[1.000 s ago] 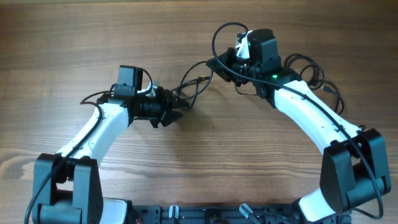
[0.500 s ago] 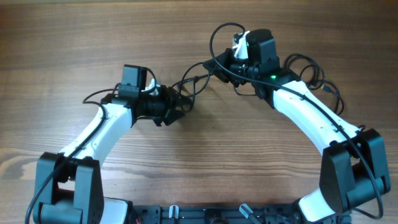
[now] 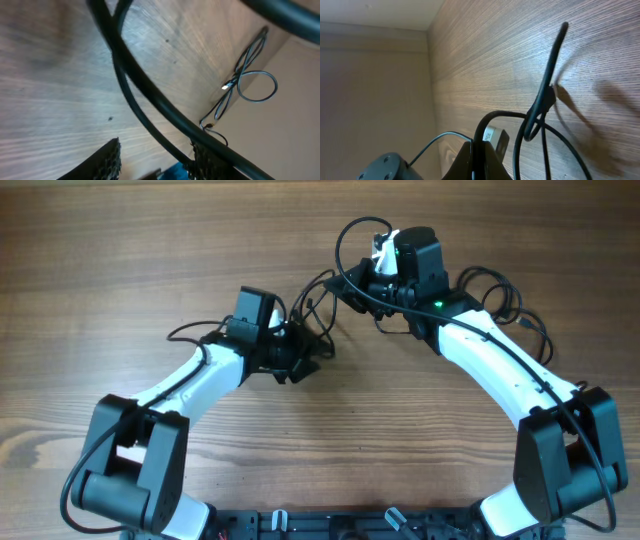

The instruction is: Untangle cables

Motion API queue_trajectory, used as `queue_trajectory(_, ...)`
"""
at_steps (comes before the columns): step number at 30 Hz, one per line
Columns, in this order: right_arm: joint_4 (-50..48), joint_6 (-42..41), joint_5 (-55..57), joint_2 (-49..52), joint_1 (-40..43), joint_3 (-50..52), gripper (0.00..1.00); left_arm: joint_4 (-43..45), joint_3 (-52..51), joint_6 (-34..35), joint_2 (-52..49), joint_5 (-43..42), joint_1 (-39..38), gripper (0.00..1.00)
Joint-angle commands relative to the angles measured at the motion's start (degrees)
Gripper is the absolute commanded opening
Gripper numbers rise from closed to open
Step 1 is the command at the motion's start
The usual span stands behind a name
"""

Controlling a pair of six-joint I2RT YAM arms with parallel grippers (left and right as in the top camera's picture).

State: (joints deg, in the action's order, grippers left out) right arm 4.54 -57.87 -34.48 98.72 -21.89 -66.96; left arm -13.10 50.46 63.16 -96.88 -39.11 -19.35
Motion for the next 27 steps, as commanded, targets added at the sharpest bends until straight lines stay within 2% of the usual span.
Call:
queue_trajectory(1,0.31,-0.02,-1.57,-1.01,-0.76,-0.83,0.04,1.66,0.02,-1.03,-0.66,3.17,-0.90,0.50)
queue_trajectory(4,1.18,1.18,-1.33,-1.01,-0.76,-0.83,0.04,3.19,0.02,-8.59,-0.63,2.95,-0.90,0.47)
queue_trajectory(9,1.62,2.80,-1.33,-1.01,-0.76,-0.83,0.04,-1.46,0.02,-24.33,0.20,1.25,0.42,0.45)
queue_trajectory(12,1.57,3.85,-1.25,-1.01,-0.76,-0.83,0.04,-4.94,0.02,-26.99,3.63,3.91,2.40,0.56)
queue_trajectory(15,1.51,3.80,-0.92,-1.01,-0.76,-0.83,0.05,-10.47,0.02,-28.98,9.46,12.63,3.10,0.55)
queue_trajectory(17,1.53,3.82,-0.92,-1.01,-0.76,-0.83,0.04,-12.33,0.02,-30.93,12.33,14.29,2.91,0.54)
queue_trajectory(21,1.53,3.80,-0.94,-1.01,-0.76,-0.83,0.04,-13.18,0.02,-35.74,15.21,15.54,1.05,0.45)
queue_trajectory(27,1.60,3.80,-0.94,-1.01,-0.76,-0.83,0.04,-12.04,0.02,-37.44,15.02,25.42,-6.56,0.46)
